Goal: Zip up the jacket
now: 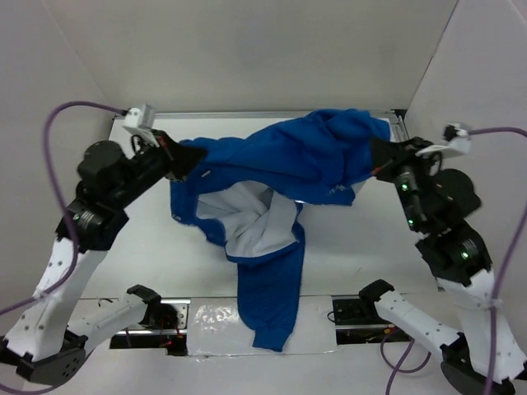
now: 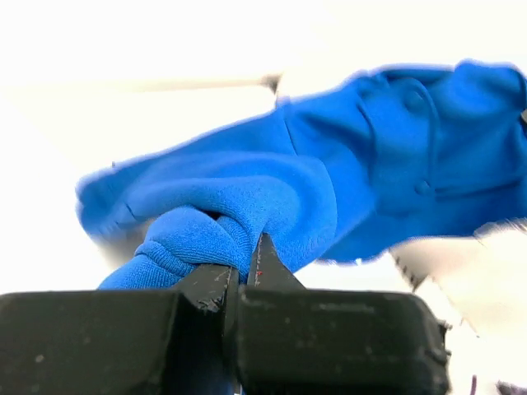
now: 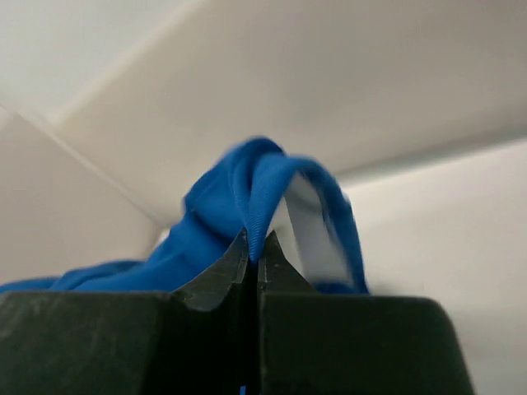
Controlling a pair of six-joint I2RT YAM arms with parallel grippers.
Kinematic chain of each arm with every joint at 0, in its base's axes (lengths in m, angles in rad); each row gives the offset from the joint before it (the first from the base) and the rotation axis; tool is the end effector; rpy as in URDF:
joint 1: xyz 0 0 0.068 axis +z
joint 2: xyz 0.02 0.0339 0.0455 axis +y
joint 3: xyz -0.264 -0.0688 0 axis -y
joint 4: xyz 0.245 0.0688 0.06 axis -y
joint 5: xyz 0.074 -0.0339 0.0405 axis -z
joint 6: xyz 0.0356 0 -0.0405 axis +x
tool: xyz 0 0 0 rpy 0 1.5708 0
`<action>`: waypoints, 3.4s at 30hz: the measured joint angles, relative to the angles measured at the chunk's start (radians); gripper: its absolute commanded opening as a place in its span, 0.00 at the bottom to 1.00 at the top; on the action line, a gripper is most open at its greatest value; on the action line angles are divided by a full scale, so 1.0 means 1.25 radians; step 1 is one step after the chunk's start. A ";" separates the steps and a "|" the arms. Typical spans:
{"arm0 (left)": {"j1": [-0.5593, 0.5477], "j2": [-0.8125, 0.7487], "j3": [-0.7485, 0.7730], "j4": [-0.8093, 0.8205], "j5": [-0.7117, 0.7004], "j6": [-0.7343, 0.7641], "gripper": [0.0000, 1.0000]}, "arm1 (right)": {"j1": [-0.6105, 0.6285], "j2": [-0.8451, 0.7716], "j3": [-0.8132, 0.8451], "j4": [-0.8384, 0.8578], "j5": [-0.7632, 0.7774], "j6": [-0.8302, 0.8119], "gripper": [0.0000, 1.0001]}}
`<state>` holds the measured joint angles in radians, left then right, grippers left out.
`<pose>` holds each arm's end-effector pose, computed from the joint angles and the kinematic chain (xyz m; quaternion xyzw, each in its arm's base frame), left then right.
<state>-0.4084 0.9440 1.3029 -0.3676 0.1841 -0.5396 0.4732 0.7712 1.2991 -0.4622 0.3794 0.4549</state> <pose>0.1649 -0.0784 0.4686 0.0182 0.7099 -0.3781 0.5940 0.1119 0.0425 0.4798 0.1315 0.6725 0.2056 0.6987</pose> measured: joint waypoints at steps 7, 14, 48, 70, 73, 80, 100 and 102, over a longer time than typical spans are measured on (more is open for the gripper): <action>0.000 -0.003 0.126 -0.036 -0.078 0.041 0.00 | -0.011 0.005 0.132 0.008 0.036 -0.040 0.00; 0.073 0.196 0.107 -0.060 -0.113 0.051 0.00 | -0.124 0.193 0.011 0.065 -0.032 -0.005 0.05; 0.169 0.448 -0.282 -0.025 0.100 -0.070 0.99 | -0.065 0.670 -0.221 0.061 -0.312 0.133 1.00; 0.171 1.276 0.782 -0.146 0.248 0.017 0.99 | -0.317 1.232 0.540 -0.188 -0.365 0.175 0.98; 0.170 1.256 0.781 -0.145 0.250 0.032 0.99 | -0.346 1.205 0.569 -0.195 -0.308 0.118 0.98; 0.177 0.839 0.413 -0.164 0.126 0.039 0.99 | -0.131 0.712 0.200 -0.136 -0.169 -0.054 1.00; 0.525 0.601 -0.154 -0.207 0.001 -0.171 0.93 | 0.568 0.639 -0.106 -0.134 -0.161 -0.118 0.99; 0.527 0.635 -0.153 -0.192 0.003 -0.180 0.79 | 0.569 0.675 -0.117 -0.134 -0.147 -0.104 0.97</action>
<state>0.2501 1.7374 1.1114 -0.6075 0.1875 -0.7643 1.1851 1.6154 1.1534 -0.6300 0.1951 0.3244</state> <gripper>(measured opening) 0.908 0.988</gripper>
